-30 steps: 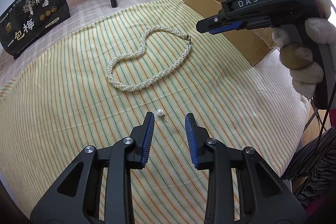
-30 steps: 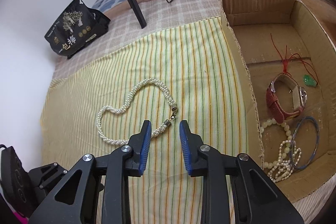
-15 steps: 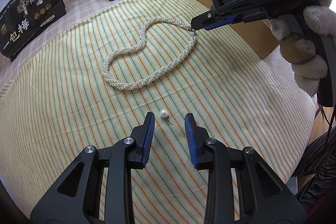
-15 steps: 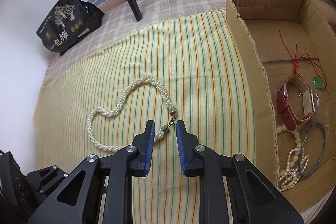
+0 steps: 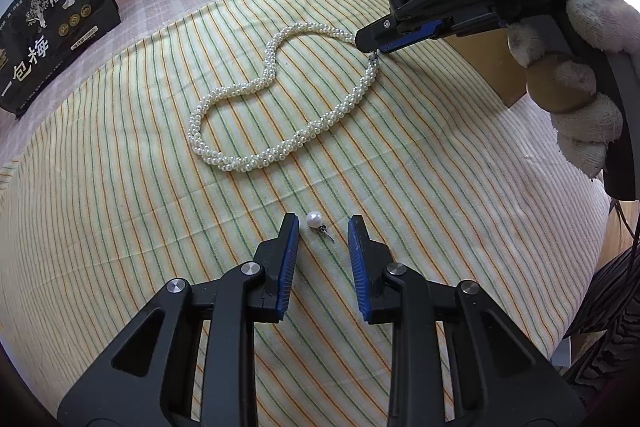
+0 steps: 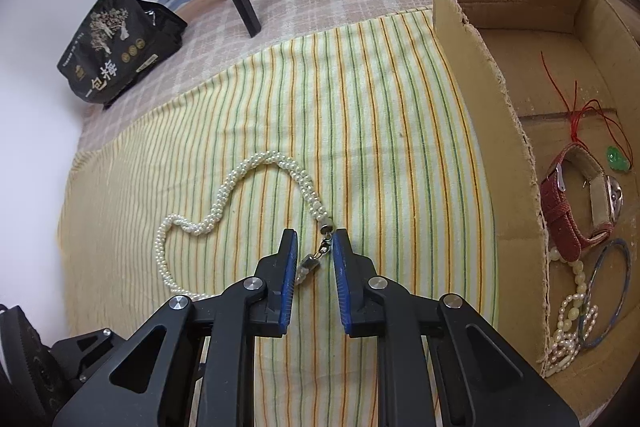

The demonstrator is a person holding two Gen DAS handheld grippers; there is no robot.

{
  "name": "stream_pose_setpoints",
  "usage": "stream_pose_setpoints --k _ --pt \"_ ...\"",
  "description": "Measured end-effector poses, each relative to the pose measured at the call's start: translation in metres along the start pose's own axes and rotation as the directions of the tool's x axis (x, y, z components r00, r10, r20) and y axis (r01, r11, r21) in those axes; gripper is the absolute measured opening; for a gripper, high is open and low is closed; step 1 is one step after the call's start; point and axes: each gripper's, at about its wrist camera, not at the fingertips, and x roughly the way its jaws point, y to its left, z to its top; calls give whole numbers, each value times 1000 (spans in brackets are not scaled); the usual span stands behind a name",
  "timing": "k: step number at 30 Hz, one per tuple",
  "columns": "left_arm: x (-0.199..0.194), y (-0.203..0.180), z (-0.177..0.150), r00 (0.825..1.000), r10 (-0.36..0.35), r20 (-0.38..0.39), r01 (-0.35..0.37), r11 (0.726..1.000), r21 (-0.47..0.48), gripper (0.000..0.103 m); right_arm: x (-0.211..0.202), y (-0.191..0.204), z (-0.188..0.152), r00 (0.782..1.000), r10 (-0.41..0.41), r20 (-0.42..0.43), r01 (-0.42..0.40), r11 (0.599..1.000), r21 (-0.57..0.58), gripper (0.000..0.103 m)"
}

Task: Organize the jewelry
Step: 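Grasp the pearl necklace clasp with the right tool while the left grasps the pearl stud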

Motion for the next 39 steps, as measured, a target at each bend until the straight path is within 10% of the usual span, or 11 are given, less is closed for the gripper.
stream_pose_setpoints --k 19,39 --pt "7 -2 2 1000 18 -1 -18 999 28 7 15 8 1 996 -82 22 83 994 -71 7" --pt "-49 3 -1 993 33 112 -29 999 -35 6 -39 22 0 992 70 103 -64 996 -64 6"
